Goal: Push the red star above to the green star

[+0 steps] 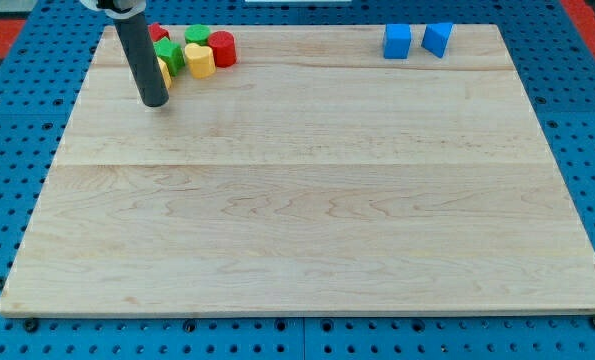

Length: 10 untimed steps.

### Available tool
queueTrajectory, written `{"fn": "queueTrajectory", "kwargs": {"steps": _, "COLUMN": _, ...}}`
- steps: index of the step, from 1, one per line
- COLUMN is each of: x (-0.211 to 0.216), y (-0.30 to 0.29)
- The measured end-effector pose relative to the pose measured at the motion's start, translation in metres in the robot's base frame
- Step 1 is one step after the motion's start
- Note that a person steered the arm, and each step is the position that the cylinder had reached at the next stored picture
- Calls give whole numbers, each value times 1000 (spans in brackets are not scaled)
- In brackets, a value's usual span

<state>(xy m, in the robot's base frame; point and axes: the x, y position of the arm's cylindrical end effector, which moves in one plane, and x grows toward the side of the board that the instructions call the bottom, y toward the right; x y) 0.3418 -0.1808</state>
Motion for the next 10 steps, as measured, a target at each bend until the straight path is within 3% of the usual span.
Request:
{"fn": "queueTrajectory", "kwargs": {"steps": 3, "x": 3, "y": 5}}
{"fn": "queueTrajectory", "kwargs": {"steps": 5, "x": 10, "y": 52}}
{"fn": "queueTrajectory", "kwargs": {"steps": 7, "x": 13, "y": 165}}
{"fn": "queueTrajectory", "kwargs": {"steps": 8, "x": 1, "y": 128}}
{"fn": "queueTrajectory", "kwargs": {"steps": 9, "x": -31, "y": 137}}
{"fn": "queueTrajectory", "kwargs": {"steps": 10, "x": -107, "y": 136}}
